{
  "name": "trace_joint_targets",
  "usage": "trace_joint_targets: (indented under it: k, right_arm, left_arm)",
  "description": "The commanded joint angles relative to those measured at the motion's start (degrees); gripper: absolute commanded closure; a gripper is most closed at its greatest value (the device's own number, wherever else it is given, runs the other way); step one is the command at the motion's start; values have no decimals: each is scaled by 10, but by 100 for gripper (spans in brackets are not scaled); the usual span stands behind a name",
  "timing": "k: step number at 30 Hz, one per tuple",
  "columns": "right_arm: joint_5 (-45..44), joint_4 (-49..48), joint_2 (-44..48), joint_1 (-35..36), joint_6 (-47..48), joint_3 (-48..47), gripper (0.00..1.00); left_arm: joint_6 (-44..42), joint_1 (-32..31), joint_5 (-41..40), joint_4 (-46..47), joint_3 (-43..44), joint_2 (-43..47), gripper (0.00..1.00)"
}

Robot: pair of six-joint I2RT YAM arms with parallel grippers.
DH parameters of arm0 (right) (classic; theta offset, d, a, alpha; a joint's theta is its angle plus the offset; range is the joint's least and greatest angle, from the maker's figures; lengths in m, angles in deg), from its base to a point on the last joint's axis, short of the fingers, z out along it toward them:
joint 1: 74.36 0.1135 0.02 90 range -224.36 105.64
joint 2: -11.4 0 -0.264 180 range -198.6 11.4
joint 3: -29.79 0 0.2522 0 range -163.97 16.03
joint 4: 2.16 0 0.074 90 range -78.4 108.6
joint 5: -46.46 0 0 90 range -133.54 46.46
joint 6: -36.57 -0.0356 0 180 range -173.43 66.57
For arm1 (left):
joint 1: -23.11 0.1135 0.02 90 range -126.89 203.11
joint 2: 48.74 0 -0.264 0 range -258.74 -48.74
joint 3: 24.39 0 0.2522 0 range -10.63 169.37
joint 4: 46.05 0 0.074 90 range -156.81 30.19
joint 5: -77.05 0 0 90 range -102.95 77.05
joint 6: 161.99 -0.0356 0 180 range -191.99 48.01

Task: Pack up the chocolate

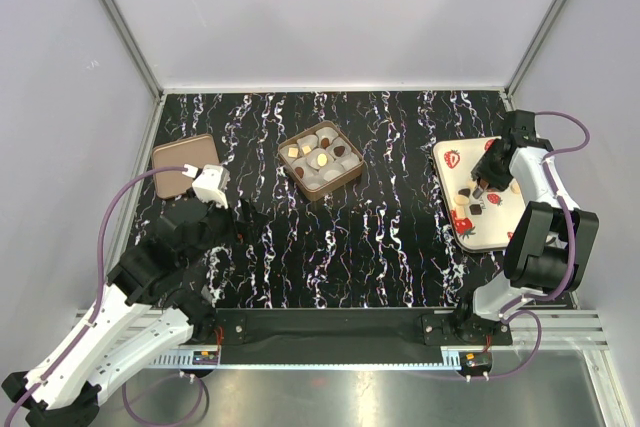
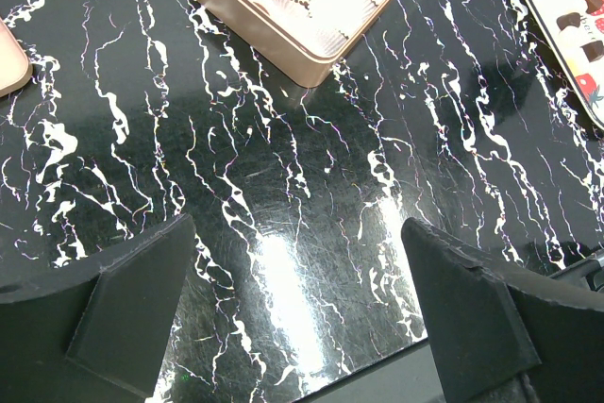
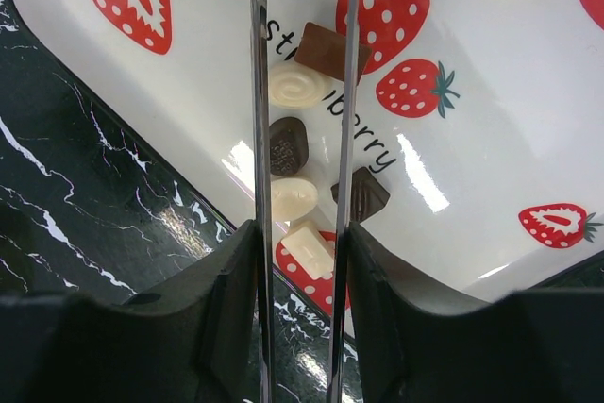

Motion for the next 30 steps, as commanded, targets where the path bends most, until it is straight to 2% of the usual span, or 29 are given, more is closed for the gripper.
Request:
trace_joint_targets:
  k: [1, 6, 11, 15, 26, 30]
  right_arm:
    - [9, 6, 12, -2, 7, -2, 54]
    - [35, 9, 24, -1, 12, -6, 66]
    - [61, 21, 57, 14, 15, -30, 69]
    - [55, 49, 72, 63, 12, -76, 70]
    - [23, 64, 40, 346, -50, -159, 70]
    - [1, 64, 0, 419, -63, -178, 70]
  left_arm:
    - [-6, 1, 0, 25, -2, 5, 1]
    - [-7, 1, 0, 25, -2, 6, 1]
    - [-7, 1, 1, 25, -2, 5, 1]
    - [-7, 1, 0, 25, -2, 5, 1]
    - [-6, 1, -4, 24, -2, 6, 1]
    - [-6, 1, -5, 23, -2, 8, 1]
